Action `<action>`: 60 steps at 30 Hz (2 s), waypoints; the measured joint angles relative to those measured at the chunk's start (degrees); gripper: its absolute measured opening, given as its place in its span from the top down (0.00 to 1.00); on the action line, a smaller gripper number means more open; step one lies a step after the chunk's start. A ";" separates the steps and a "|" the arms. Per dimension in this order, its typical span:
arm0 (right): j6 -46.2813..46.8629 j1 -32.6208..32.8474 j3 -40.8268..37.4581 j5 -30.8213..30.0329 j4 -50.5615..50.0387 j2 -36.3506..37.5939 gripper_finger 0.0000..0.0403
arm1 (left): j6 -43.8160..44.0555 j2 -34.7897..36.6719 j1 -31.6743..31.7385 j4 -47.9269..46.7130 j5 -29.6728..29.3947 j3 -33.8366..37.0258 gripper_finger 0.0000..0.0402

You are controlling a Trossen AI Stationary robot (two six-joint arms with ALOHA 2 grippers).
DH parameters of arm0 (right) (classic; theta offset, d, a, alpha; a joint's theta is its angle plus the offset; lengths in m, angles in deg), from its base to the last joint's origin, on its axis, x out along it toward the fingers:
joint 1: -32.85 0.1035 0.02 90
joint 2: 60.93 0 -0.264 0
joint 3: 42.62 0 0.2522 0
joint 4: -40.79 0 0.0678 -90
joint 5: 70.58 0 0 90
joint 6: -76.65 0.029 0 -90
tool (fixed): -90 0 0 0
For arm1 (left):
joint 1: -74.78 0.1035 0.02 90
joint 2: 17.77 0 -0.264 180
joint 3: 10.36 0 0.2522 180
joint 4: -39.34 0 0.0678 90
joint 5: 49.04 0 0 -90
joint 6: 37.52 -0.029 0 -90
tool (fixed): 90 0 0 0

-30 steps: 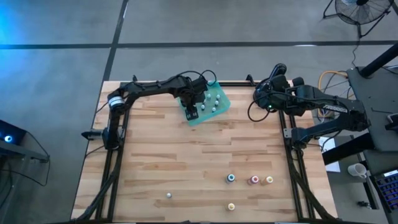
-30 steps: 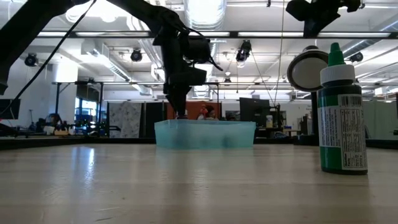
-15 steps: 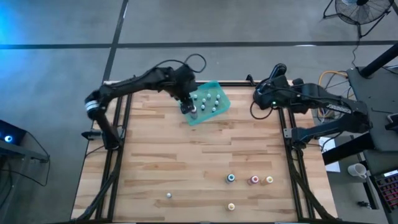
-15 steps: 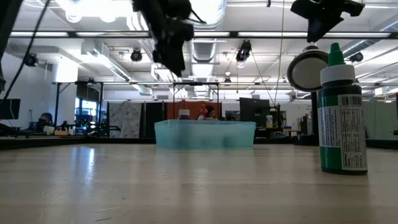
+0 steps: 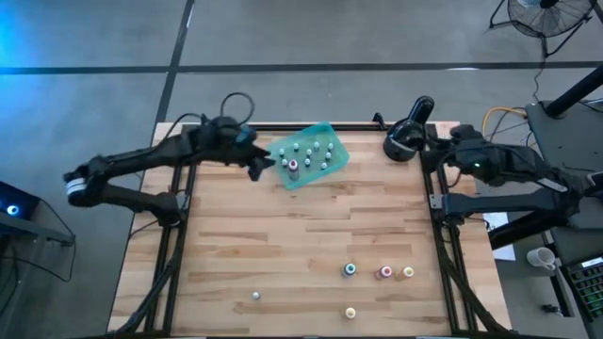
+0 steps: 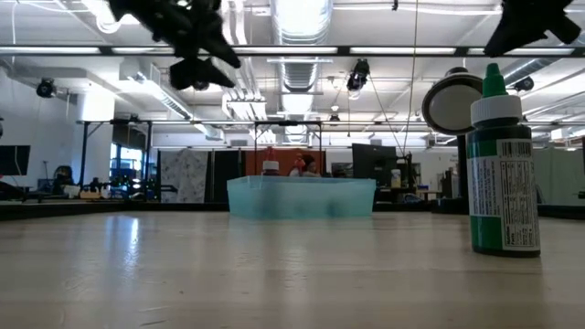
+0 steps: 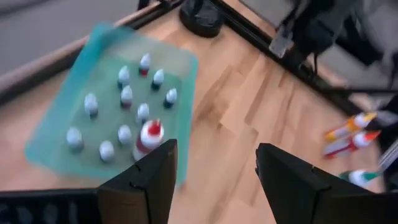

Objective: Pick & Place food coloring
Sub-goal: Put the red big food coloring into the green bin

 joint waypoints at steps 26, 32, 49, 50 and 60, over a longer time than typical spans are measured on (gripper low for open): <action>-8.73 0.02 -14.83 15.22 15.40 21.22 0.85 | 14.90 18.31 -2.07 40.54 9.09 32.50 0.52; -9.67 0.04 -21.47 17.97 24.06 28.53 0.85 | 16.42 18.54 -1.37 46.14 9.08 36.85 0.52; 6.85 0.01 -35.78 16.84 27.20 30.44 0.84 | 21.64 19.69 -1.09 52.99 23.53 46.91 0.52; 6.30 0.02 -36.37 17.78 29.31 30.44 0.84 | 21.68 19.95 -1.09 52.90 24.70 47.14 0.52; -3.31 0.02 -43.03 23.77 52.47 30.59 0.85 | 19.51 20.31 -1.11 54.22 27.83 49.62 0.52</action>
